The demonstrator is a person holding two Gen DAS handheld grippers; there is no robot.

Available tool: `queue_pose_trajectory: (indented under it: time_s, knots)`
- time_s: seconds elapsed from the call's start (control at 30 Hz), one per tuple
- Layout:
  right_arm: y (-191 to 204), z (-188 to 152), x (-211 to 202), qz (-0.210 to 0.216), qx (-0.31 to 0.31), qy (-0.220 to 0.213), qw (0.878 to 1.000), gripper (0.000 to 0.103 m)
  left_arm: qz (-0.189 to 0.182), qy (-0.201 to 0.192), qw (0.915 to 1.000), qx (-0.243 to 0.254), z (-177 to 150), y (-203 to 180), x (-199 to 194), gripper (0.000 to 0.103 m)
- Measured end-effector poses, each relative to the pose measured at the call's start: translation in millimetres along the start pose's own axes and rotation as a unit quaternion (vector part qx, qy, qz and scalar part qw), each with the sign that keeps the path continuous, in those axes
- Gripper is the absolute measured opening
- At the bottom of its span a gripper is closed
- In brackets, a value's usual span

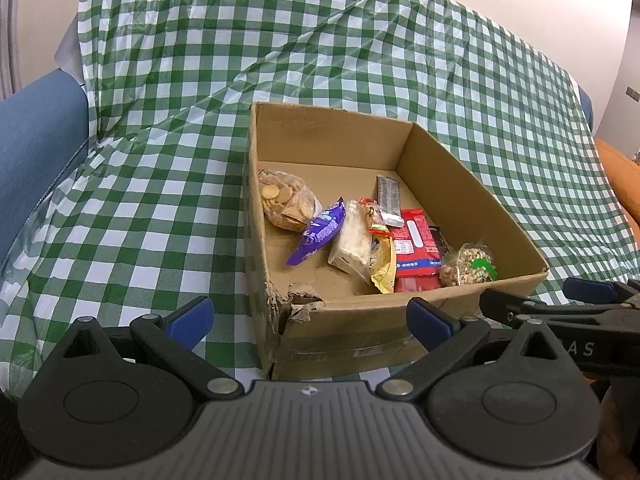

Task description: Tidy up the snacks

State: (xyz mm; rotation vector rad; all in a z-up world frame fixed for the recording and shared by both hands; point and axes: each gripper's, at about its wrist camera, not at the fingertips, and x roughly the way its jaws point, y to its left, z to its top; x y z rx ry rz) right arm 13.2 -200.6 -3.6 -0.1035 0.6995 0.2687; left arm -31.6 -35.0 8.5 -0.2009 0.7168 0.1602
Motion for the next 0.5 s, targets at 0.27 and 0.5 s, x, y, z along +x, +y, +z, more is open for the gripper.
queue_pose_trajectory:
  time_s: [0.27,0.5]
  knots:
    - [0.8,6.4,1.9,0.006,0.011,-0.006,1.0,0.102,-0.005,-0.005,1.0,-0.005,3.6,5.4,2.7,0.102]
    - [0.2,10.5,1.9,0.008,0.009,-0.011,1.0,0.102,-0.015,-0.013,0.9998,-0.002,8.4,5.9,9.3,0.102]
